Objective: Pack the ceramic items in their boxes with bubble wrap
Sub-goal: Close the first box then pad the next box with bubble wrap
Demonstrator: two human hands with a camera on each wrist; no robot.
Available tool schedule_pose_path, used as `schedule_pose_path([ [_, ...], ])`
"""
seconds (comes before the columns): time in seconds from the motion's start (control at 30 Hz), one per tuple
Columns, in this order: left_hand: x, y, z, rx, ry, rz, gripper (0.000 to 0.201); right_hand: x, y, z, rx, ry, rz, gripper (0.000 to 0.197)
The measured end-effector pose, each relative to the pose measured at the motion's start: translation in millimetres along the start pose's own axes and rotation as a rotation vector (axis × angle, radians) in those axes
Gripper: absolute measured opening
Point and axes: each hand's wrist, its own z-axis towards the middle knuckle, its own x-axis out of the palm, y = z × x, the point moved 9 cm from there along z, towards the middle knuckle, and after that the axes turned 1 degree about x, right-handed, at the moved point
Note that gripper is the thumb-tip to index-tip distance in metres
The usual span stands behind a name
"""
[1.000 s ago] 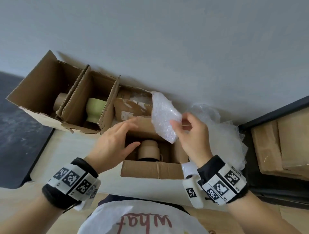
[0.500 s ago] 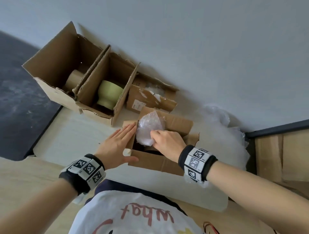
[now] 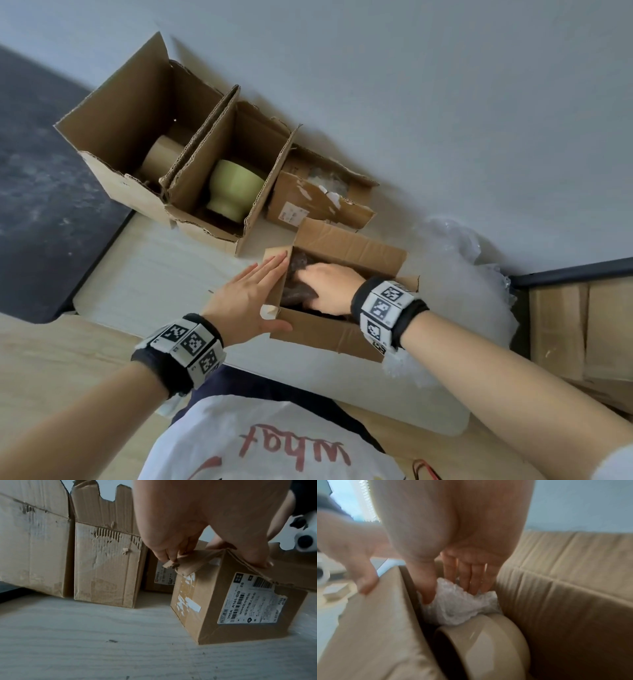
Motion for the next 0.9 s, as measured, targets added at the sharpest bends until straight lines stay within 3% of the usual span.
schedule_pose_path([
  [0.1,-1.3,-0.6,1.5,0.018,0.0,0.016,0.11,-7.5,-19.9,-24.9,0.048,-0.099,0.045,0.054],
  [0.2,-1.4,-1.0,1.6,0.023,0.013,0.028,0.11,-0.6,-25.8,-32.2,0.063,-0.108,-0.031,0.028],
  [0.27,-1.4,-0.8,0.5,0.011,0.021,0.034,0.111,3.3,-20.5,-22.0,0.053,-0.108,-0.085,0.024],
  [0.43,-2.1,-2.4,-1.1,-0.017,0.049,0.041,0.11,31.5,-7.3,17.3,0.05,0.111,-0.248,0.03],
  [0.53,-5.7,-2.9,-2.3,-0.016,0.049,0.044,0.112,27.7,-3.2,18.8,0.066,0.121,-0.214,0.025],
  [0.6,-5.8,-3.8,-2.5,-0.02,0.063,0.064,0.114,13.7,-3.4,3.3,0.056,0.031,-0.118,0.023],
  [0.67,-4.0,-5.5,-2.9,-0.008,0.09,0.139,0.112,-2.9,-9.3,-25.2,0.038,-0.113,0.124,0.028],
  [0.77,-0.8,-17.6,-4.3,0.099,0.123,0.34,0.093,-27.5,-41.9,-91.6,0.063,-0.503,0.412,0.027],
  [0.83,-0.3,-26.8,-3.6,0.154,0.149,0.439,0.084,-27.0,-82.4,-139.1,0.193,-0.745,0.476,0.022],
  [0.9,0.7,-31.0,-2.4,0.175,0.184,0.464,0.08,-4.5,-131.1,-173.6,0.426,-0.848,0.497,0.02],
])
